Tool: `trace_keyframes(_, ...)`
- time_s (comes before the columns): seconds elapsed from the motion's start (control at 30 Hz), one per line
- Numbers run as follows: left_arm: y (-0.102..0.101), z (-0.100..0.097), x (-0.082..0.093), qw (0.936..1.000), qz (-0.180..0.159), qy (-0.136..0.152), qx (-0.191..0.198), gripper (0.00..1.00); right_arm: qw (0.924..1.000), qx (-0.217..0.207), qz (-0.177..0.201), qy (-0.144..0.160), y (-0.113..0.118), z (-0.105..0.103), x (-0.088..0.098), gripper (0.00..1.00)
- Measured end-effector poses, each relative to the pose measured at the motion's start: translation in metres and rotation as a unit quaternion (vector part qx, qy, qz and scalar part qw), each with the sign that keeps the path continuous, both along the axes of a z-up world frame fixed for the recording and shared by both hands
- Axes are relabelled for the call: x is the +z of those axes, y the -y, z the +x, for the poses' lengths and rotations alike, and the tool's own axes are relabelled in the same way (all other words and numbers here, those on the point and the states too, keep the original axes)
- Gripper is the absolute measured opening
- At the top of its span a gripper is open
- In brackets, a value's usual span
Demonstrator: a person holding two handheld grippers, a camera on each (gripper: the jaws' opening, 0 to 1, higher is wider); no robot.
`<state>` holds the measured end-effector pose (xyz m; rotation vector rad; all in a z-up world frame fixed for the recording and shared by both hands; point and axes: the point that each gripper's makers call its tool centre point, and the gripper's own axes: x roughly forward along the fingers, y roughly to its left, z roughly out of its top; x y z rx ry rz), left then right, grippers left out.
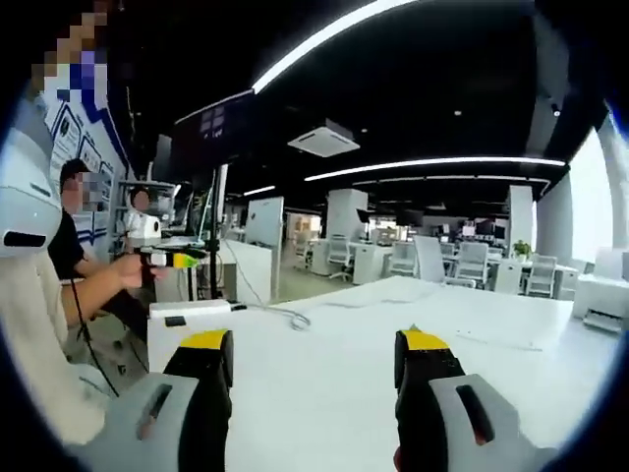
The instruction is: Pick up the power strip scattered on the table, fix it on the side mounting bracket of the table, and press the switch
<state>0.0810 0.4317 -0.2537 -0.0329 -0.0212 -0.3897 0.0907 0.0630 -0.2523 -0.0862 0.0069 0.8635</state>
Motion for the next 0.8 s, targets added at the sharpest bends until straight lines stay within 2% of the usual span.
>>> trace_keyframes(0.1,0.007,-0.009,0.001,0.9998,-0.015,0.01,0.002,0.61,0.9998,-0.02,-0.001,0.006,0.017,0.003,-0.002,0.62)
trace_keyframes(0.3,0.015,-0.019,-0.018,0.9996,-0.003,0.005,0.027,0.6,0.9983,-0.056,0.016,0.004,0.049,0.005,-0.008,0.62)
trace_keyframes(0.53,0.018,-0.023,-0.03,0.9968,-0.002,0.043,0.067,0.63,0.9952,-0.09,0.039,0.002,0.076,0.007,-0.022,0.62)
trace_keyframes(0.8,0.033,-0.021,-0.05,0.9974,0.005,0.04,0.059,0.57,0.9906,-0.121,0.065,0.0,0.093,0.006,-0.035,0.62)
